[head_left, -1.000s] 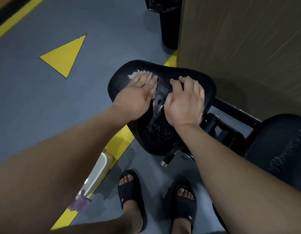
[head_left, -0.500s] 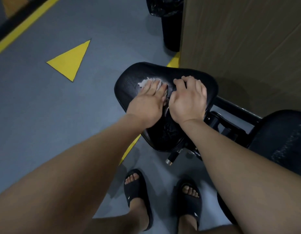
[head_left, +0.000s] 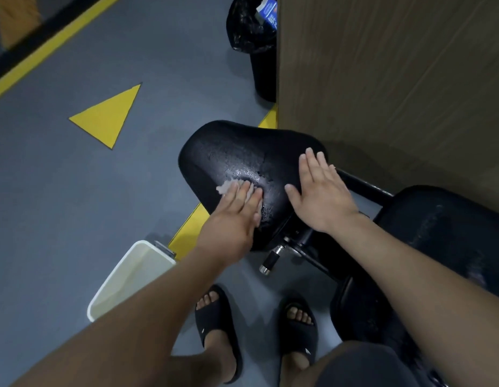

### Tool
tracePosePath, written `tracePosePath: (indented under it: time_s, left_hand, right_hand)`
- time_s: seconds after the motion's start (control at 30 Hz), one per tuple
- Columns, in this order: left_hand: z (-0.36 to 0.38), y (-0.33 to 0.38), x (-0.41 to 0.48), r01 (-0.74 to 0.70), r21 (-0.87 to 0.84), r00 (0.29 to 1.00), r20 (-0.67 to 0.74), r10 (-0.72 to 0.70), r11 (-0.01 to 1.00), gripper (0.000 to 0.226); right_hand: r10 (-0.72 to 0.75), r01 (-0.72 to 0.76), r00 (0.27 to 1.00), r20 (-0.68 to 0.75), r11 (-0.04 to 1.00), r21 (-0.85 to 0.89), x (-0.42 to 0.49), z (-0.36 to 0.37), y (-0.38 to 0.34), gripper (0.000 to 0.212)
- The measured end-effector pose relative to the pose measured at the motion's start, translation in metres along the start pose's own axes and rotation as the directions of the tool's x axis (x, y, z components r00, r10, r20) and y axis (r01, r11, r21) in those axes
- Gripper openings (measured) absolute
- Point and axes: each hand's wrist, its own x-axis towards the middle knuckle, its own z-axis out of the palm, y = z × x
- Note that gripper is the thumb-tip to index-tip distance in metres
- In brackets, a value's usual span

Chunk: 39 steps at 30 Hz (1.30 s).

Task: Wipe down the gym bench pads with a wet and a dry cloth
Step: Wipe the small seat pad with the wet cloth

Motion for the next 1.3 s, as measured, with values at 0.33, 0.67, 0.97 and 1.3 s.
tracePosePath:
  time_s: [0.33,0.67,0.97,1.3]
  left_hand:
    - [-0.027,0.008,0.096,0.062,-0.045,0.998,0.030,-0.061,0.997,0.054]
    - [-0.015,0.007,0.075,-0.030,-0.024,1.000,-0.002,0.030,0.999,0.055]
    - [-0.001,0.027,-0.001,0.028,-0.079,0.997,-0.072,-0.034,0.997,0.055]
    - [0.012,0.049,-0.023,0.134,-0.094,0.989,-0.045,-0.139,0.986,0.056]
  right_hand:
    - [0.075,-0.077,0.972,0.222,0.997,0.003,0.012,-0.003,-0.004,0.074]
    - [0.061,-0.089,0.971,0.232,0.989,0.114,0.015,0.000,0.002,0.080]
    - [0.072,-0.095,0.958,0.278,0.993,0.068,0.013,-0.010,-0.003,0.081]
    - [0.017,-0.015,0.998,0.066,0.999,-0.035,-0.100,-0.005,0.037,0.038]
